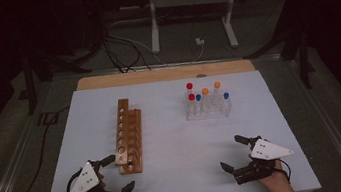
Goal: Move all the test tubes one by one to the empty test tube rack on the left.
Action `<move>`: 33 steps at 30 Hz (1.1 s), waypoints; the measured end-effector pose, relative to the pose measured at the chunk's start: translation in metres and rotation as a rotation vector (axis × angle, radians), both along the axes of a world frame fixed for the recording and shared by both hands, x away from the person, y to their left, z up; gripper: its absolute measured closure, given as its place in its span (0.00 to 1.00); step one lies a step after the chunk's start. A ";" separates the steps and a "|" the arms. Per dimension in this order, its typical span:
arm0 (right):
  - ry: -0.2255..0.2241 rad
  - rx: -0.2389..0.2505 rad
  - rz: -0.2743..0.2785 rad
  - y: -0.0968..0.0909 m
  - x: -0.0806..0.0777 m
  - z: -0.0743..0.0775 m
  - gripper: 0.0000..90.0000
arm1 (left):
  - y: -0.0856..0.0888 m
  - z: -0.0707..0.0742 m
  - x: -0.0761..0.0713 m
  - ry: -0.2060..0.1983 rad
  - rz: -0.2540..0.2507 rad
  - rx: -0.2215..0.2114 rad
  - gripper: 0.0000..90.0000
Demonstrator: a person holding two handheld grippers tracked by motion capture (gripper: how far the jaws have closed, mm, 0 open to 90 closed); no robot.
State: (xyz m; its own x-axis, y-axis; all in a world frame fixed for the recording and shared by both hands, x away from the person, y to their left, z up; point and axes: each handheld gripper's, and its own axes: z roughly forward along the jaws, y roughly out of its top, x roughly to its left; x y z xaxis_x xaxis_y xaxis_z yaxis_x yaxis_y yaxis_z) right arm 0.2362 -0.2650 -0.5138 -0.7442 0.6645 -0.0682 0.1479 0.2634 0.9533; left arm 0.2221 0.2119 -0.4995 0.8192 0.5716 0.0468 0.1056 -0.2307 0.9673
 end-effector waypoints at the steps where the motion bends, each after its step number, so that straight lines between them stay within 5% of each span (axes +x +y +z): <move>1: 0.001 -0.003 0.002 0.000 0.000 0.000 0.00 | 0.000 0.000 0.000 -0.002 0.002 0.002 0.01; 4: 0.031 -0.046 -0.038 0.000 0.002 0.000 0.00 | -0.001 0.000 -0.001 -0.007 -0.004 0.007 0.01; 11: 0.093 -0.015 -0.122 -0.008 0.006 0.001 0.00 | 0.000 0.001 -0.001 -0.005 0.001 0.004 0.01; 15: 0.200 -0.001 -0.100 -0.007 0.007 0.003 0.00 | 0.000 0.001 -0.002 -0.006 -0.004 0.000 0.01; 20: 0.240 -0.039 -0.064 -0.001 0.007 0.002 0.00 | 0.000 0.001 -0.002 -0.009 -0.007 0.002 0.01; 25: 0.263 -0.058 -0.055 0.006 0.006 0.005 0.00 | -0.001 0.001 -0.003 -0.012 -0.013 0.004 0.01; 33: 0.182 -0.015 -0.074 0.009 0.003 0.031 0.00 | 0.000 0.001 -0.004 -0.014 -0.010 0.003 0.01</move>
State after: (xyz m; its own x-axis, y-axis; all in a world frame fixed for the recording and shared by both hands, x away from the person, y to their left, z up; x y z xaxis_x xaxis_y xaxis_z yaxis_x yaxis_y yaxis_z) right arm 0.2389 -0.2562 -0.4827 -0.6944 0.7177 0.0525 0.3366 0.2595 0.9052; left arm 0.2183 0.2118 -0.4982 0.8239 0.5635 0.0600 0.0901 -0.2349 0.9678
